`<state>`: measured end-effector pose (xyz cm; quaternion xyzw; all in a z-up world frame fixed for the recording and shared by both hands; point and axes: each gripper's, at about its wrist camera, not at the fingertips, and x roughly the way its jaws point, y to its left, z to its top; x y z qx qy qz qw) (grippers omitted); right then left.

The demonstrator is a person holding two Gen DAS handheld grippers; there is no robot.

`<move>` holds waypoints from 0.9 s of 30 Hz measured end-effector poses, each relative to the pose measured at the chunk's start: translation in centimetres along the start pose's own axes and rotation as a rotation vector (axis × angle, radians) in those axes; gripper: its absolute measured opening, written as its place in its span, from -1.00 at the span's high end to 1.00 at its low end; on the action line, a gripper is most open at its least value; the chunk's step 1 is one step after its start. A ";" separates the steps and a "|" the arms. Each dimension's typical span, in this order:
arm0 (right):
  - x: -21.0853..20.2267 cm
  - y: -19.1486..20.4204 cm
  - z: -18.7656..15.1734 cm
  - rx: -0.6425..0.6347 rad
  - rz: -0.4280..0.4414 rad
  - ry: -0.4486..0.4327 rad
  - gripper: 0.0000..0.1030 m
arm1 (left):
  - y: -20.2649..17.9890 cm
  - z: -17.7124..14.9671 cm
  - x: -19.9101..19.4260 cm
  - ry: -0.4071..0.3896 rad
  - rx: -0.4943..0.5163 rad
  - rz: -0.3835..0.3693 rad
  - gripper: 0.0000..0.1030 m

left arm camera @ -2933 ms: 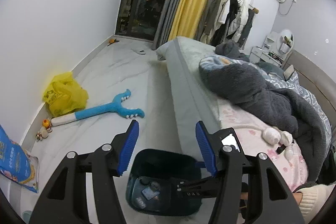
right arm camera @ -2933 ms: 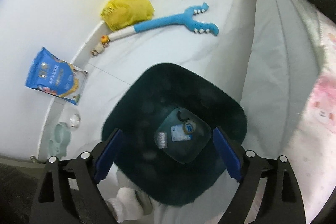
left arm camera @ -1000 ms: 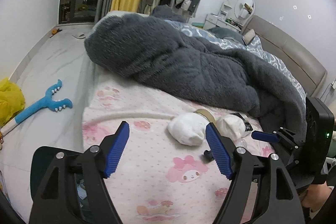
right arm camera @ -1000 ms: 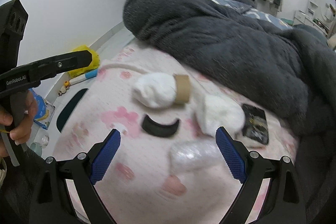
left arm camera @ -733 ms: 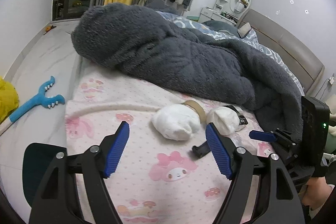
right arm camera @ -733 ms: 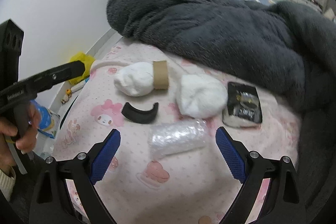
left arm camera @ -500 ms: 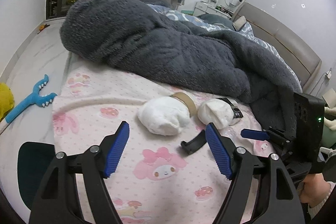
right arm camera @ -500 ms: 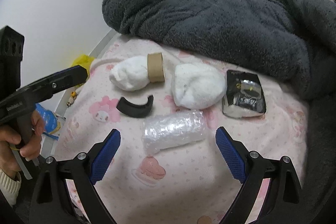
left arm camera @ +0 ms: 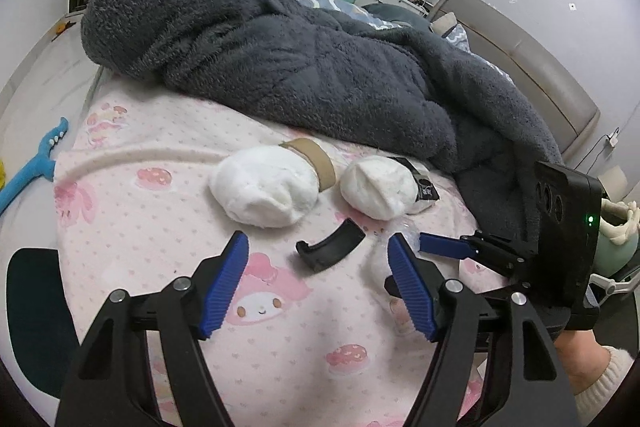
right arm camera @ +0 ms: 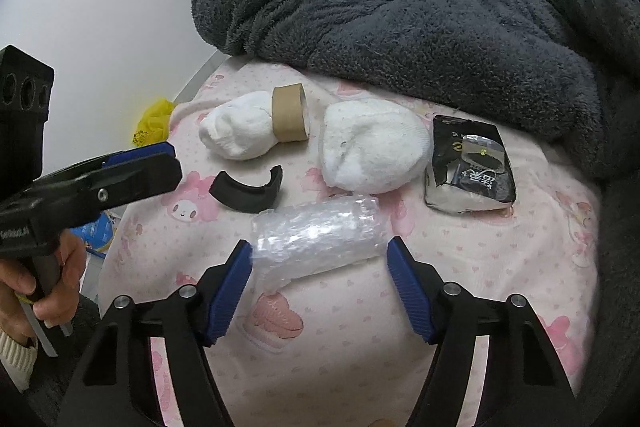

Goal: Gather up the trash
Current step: 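Lower the right tool onto the bubble-wrap roll and close it, then grasp the black curved plastic piece with the left tool while the right tool holds the bubble wrap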

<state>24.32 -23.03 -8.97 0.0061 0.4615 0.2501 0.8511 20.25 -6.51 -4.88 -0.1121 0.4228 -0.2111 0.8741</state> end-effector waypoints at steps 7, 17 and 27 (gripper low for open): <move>0.5 0.0 0.1 -0.026 -0.002 0.002 -0.35 | -0.5 -0.2 0.1 0.018 -0.022 -0.002 -0.40; 0.6 -0.4 0.5 -0.053 -0.005 -0.014 -0.27 | -0.6 -0.6 0.9 0.047 -0.049 0.019 -0.40; -3.5 -2.6 0.1 0.003 -0.004 -0.069 -0.27 | -2.3 -1.6 2.2 0.071 -0.041 0.056 -0.40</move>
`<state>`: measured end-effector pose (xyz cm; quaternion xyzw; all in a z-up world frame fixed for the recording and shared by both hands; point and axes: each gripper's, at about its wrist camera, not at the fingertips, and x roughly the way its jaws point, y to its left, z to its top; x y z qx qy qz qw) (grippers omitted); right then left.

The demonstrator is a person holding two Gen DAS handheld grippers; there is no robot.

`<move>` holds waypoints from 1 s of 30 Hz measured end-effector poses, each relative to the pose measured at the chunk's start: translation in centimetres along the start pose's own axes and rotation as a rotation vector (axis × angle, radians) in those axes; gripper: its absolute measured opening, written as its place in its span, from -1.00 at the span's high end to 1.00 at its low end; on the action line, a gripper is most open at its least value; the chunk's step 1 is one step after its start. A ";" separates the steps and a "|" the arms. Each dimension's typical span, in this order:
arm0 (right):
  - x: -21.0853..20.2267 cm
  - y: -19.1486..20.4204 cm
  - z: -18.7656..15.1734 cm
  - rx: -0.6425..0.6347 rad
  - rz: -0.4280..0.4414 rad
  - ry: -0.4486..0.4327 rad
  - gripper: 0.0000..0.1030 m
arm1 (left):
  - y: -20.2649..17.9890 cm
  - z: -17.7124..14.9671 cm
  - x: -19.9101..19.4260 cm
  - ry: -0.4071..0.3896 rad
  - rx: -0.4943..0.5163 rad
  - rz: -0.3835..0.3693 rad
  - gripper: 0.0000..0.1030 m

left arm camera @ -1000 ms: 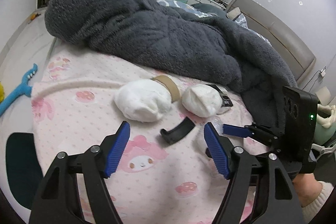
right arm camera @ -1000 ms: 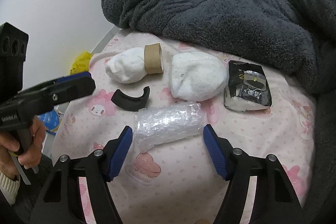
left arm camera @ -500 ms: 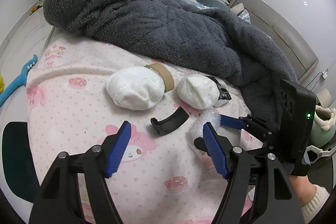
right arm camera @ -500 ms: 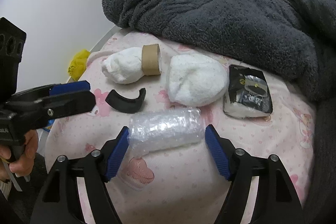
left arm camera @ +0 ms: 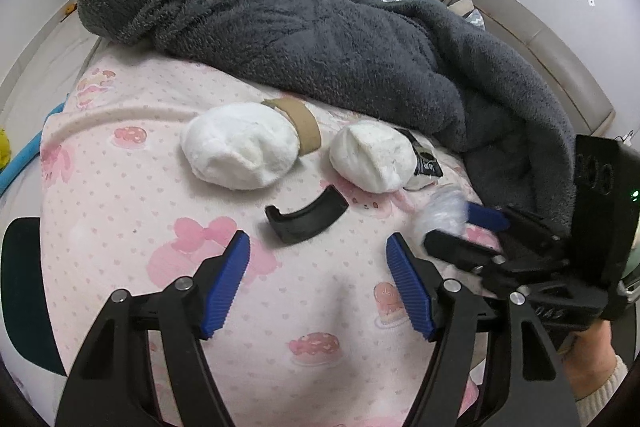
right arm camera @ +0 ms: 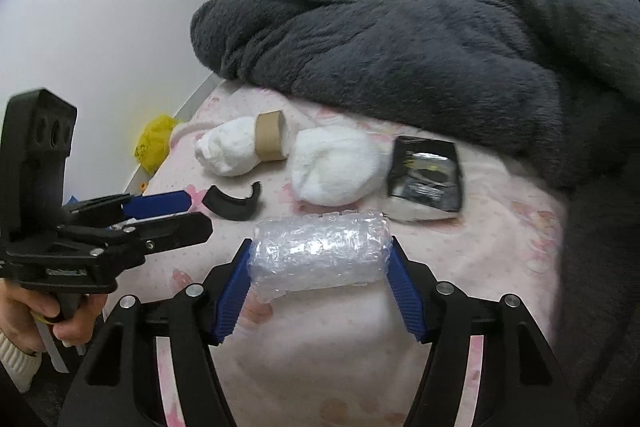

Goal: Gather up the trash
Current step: 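Grasp the black curved plastic piece with the left tool while the right tool holds the bubble wrap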

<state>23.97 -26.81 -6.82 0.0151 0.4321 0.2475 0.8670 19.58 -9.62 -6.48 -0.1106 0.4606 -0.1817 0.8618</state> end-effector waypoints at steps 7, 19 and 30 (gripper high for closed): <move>-2.1 -2.2 -0.5 0.037 -0.025 -0.023 -0.27 | -1.1 -0.4 1.4 0.007 0.011 0.063 -0.40; -3.7 -3.5 -1.1 0.063 -0.018 -0.045 -0.27 | -1.3 0.2 3.2 -0.035 0.007 0.173 -0.32; -4.3 -3.1 -0.6 0.062 -0.005 -0.066 -0.27 | -1.5 0.7 4.0 -0.036 0.045 0.202 0.04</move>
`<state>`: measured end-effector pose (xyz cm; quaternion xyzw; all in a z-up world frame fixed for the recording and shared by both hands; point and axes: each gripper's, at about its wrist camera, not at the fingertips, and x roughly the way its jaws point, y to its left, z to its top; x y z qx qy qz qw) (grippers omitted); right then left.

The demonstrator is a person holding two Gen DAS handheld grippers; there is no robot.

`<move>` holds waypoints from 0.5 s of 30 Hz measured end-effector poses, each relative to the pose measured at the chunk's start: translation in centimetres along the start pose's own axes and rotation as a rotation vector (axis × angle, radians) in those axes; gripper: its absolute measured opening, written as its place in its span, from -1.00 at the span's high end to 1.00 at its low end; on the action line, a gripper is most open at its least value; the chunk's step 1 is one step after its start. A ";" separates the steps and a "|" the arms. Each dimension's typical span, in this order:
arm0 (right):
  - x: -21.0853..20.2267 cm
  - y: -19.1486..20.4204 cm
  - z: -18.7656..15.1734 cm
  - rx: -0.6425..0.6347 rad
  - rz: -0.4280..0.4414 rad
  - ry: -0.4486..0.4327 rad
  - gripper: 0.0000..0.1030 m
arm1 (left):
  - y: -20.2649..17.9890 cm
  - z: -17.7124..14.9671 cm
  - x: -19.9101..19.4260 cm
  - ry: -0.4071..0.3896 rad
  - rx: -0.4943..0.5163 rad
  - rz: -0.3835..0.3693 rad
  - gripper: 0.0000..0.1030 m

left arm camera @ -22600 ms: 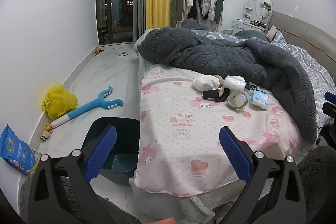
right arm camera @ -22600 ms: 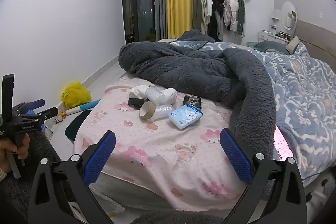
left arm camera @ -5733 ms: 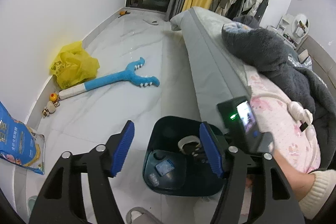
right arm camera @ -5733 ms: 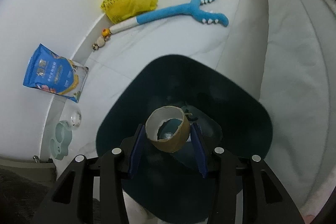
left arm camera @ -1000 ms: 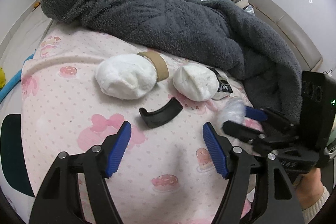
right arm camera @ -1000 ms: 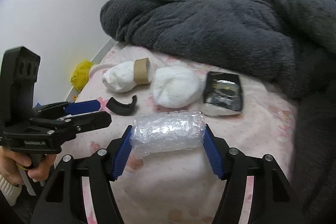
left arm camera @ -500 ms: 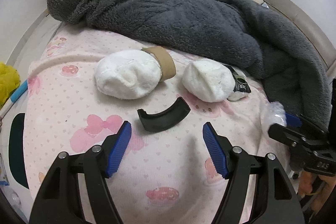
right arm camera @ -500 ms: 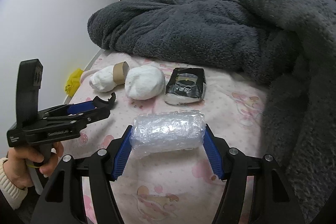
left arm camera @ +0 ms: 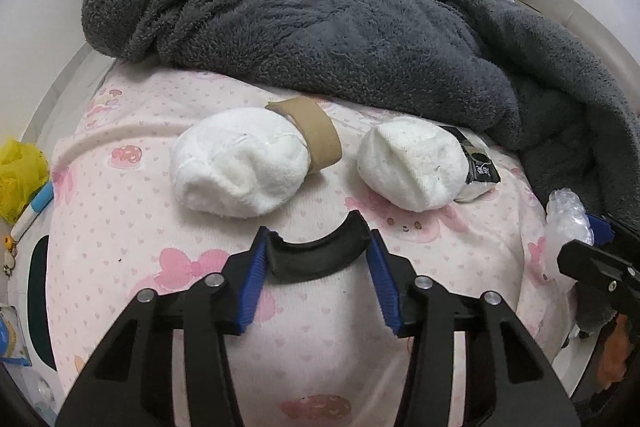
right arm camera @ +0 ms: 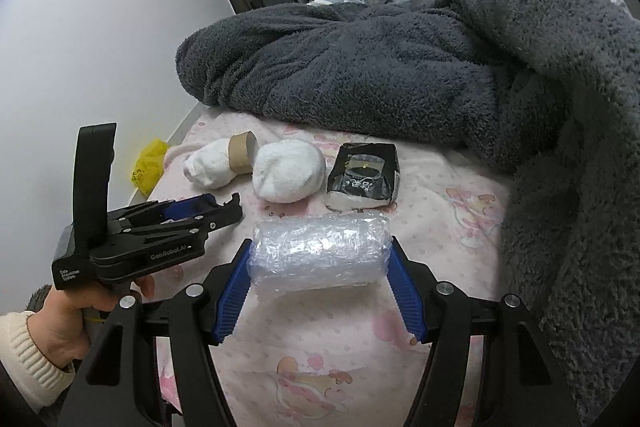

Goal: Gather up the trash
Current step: 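Grasp the black curved plastic piece with the left tool while the right tool holds the bubble wrap, then carry the bubble wrap and black piece over the green bin with both tools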

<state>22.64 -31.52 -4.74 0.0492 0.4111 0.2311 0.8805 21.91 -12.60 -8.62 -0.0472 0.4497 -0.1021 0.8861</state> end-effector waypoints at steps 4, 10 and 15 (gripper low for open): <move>0.2 0.6 0.6 -0.002 0.003 -0.009 -0.27 | 0.3 0.0 -0.6 -0.006 0.004 -0.026 0.10; 0.9 2.4 2.0 -0.006 0.010 -0.017 -0.27 | 1.0 -0.1 -2.3 -0.038 0.032 -0.028 0.10; 1.6 4.5 3.4 -0.018 0.028 -0.026 -0.27 | 2.1 0.3 -4.1 -0.083 0.069 -0.014 0.10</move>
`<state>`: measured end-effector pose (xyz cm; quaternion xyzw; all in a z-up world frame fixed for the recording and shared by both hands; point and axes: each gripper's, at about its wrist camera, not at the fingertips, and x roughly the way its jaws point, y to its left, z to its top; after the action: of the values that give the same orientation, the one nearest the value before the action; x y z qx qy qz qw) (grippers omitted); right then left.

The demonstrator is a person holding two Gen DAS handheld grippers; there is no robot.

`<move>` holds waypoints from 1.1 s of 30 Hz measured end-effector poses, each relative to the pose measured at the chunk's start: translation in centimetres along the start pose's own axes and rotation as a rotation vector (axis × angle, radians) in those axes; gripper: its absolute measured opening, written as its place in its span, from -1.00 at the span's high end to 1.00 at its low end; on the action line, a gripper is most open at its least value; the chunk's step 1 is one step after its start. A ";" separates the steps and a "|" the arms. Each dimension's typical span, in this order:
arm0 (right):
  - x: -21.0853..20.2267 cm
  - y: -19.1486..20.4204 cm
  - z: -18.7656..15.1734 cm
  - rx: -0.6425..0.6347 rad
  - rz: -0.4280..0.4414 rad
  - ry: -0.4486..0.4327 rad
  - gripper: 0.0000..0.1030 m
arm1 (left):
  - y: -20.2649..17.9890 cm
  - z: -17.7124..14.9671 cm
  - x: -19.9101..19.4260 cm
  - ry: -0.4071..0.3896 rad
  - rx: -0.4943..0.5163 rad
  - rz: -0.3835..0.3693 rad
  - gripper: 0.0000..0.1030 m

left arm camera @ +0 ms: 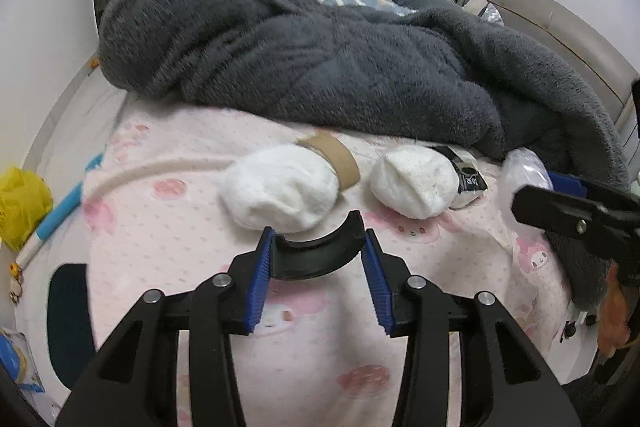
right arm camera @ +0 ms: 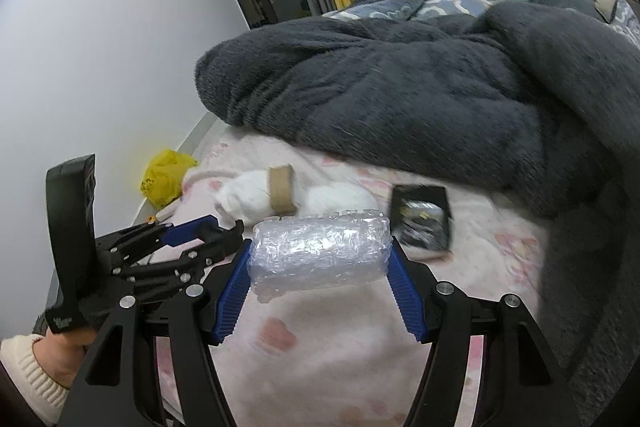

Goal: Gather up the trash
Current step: 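Carry the bubble wrap and black piece over the green bin with both tools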

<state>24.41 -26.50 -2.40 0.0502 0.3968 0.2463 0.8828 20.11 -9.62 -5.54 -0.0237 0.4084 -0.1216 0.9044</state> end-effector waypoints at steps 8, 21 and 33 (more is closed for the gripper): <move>1.3 3.4 2.1 -0.011 0.040 -0.016 -0.27 | 3.7 0.3 -2.2 -0.031 -0.040 0.009 0.10; 4.0 10.0 4.7 -0.046 0.123 -0.013 -0.27 | 10.8 -0.5 -4.5 -0.042 -0.140 0.039 0.10; 7.2 16.3 5.7 -0.100 0.187 0.019 -0.27 | 16.8 -2.2 -5.9 -0.009 -0.207 0.093 0.10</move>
<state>26.20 -8.22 1.27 0.0406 0.3858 0.3476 0.8537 18.09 8.24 -5.05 -0.0984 0.4151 -0.0366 0.9037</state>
